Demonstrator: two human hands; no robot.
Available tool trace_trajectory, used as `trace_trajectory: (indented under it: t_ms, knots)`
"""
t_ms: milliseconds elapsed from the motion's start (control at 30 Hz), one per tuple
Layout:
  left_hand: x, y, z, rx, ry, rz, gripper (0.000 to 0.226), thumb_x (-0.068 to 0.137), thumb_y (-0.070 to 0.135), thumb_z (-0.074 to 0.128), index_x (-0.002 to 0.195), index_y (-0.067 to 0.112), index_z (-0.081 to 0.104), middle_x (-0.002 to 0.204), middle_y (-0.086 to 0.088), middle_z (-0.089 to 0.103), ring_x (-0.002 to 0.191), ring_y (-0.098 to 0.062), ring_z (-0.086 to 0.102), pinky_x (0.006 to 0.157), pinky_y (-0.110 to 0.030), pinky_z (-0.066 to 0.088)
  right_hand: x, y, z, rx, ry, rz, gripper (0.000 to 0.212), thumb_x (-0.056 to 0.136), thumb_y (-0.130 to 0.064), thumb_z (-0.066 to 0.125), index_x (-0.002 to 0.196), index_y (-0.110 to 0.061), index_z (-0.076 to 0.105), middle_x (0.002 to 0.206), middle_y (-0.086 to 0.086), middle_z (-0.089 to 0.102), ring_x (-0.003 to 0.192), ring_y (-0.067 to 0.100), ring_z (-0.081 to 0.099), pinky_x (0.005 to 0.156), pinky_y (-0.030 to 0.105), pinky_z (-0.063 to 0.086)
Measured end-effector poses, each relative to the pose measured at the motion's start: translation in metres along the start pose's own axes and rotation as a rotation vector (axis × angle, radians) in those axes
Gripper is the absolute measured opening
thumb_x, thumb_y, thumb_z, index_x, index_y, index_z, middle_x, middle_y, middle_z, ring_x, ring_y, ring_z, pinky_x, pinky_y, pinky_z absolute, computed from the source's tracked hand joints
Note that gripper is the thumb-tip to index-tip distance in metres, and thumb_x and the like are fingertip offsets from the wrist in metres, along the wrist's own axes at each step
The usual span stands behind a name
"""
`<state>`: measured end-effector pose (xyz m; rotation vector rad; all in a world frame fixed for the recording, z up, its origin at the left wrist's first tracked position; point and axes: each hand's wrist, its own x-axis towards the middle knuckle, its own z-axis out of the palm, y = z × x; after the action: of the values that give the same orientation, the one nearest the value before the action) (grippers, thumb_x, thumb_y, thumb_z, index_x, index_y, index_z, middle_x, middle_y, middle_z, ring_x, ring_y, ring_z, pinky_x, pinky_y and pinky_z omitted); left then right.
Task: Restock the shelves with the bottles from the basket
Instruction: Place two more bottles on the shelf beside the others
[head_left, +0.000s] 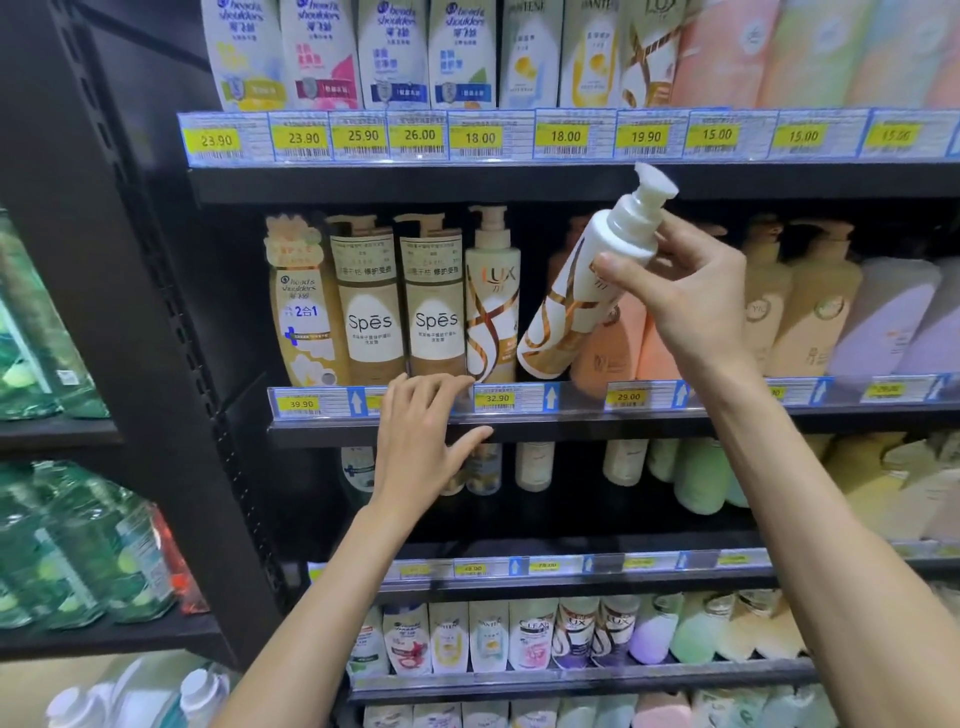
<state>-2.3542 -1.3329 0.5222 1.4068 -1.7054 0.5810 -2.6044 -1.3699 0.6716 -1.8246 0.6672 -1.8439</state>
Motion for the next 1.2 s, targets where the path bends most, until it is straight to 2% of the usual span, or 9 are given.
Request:
trace_trajectory:
  t_ms: [67,300,400,567,767,933,1000,1100,1200]
  knots:
    - [0.000,-0.001,0.001,0.002,0.006,0.001,0.053,0.084,0.048,0.074,0.127,0.021,0.061,0.115,0.003,0.061,0.110,-0.021,0.051,0.115,-0.043,0.032,0.002,0.003,0.003,-0.024,-0.046,0.013,0.054,0.075,-0.020,0.086,0.126,-0.017,0.069,0.116,-0.006,0.074,0.107,0.015,0.070,0.095,0.041,0.056]
    - [-0.001,-0.002,0.005,0.010,0.022,-0.008,0.054,0.083,0.049,0.076,0.127,0.022,0.061,0.115,0.004,0.061,0.111,-0.020,0.051,0.112,-0.044,0.035,0.000,0.018,0.011,-0.085,-0.123,0.064,0.056,0.076,-0.018,0.086,0.128,-0.012,0.067,0.116,-0.006,0.073,0.106,0.010,0.070,0.091,0.037,0.058]
    - [-0.001,-0.002,0.006,0.012,0.026,-0.009,0.054,0.083,0.049,0.077,0.128,0.022,0.061,0.115,0.004,0.061,0.111,-0.020,0.051,0.113,-0.043,0.033,-0.001,0.020,0.015,-0.124,-0.129,0.054,0.056,0.075,-0.022,0.087,0.127,-0.015,0.068,0.116,-0.009,0.073,0.105,0.006,0.069,0.091,0.032,0.057]
    - [-0.002,0.001,0.005,0.000,0.034,-0.021,0.053,0.083,0.045,0.079,0.127,0.021,0.062,0.115,0.004,0.061,0.111,-0.020,0.052,0.116,-0.043,0.031,0.000,0.025,0.016,-0.187,-0.091,0.046,0.051,0.077,-0.027,0.085,0.124,-0.015,0.069,0.117,-0.009,0.072,0.110,0.003,0.065,0.099,0.036,0.053]
    - [-0.002,0.001,0.004,-0.005,0.022,-0.033,0.053,0.083,0.045,0.079,0.127,0.021,0.062,0.116,0.004,0.061,0.113,-0.019,0.051,0.116,-0.043,0.032,0.012,0.021,0.023,-0.325,-0.126,0.098,0.051,0.074,-0.033,0.087,0.116,-0.016,0.063,0.109,-0.009,0.070,0.098,0.000,0.067,0.086,0.027,0.058]
    - [-0.001,0.002,0.002,-0.018,0.016,-0.045,0.052,0.083,0.045,0.079,0.127,0.021,0.062,0.116,0.004,0.062,0.113,-0.019,0.051,0.116,-0.041,0.030,0.021,0.014,0.033,-0.595,-0.122,0.054,0.048,0.073,-0.051,0.080,0.100,-0.012,0.071,0.097,0.001,0.073,0.095,0.019,0.065,0.082,0.046,0.054]
    - [-0.001,0.003,0.002,-0.018,0.015,-0.045,0.052,0.083,0.045,0.078,0.127,0.021,0.063,0.115,0.004,0.062,0.113,-0.019,0.051,0.116,-0.041,0.031,0.025,0.012,0.038,-0.692,-0.131,0.065,0.045,0.074,-0.056,0.076,0.091,-0.015,0.069,0.089,0.001,0.070,0.089,0.022,0.064,0.073,0.044,0.054]
    - [-0.002,0.003,0.002,-0.024,0.016,-0.044,0.052,0.084,0.045,0.078,0.127,0.020,0.063,0.116,0.004,0.062,0.113,-0.019,0.052,0.116,-0.041,0.031,0.029,0.013,0.043,-0.772,-0.115,0.070,0.050,0.075,-0.055,0.077,0.061,-0.019,0.045,0.063,-0.005,0.051,0.062,0.019,0.048,0.050,0.033,0.033]
    - [-0.002,0.003,0.001,-0.026,0.014,-0.045,0.052,0.084,0.044,0.079,0.127,0.020,0.063,0.116,0.004,0.062,0.114,-0.019,0.052,0.116,-0.044,0.032,0.035,0.015,0.046,-0.753,-0.107,0.093,0.060,0.075,-0.049,0.081,0.056,-0.016,0.034,0.054,-0.005,0.039,0.049,0.012,0.033,0.045,0.032,0.022]
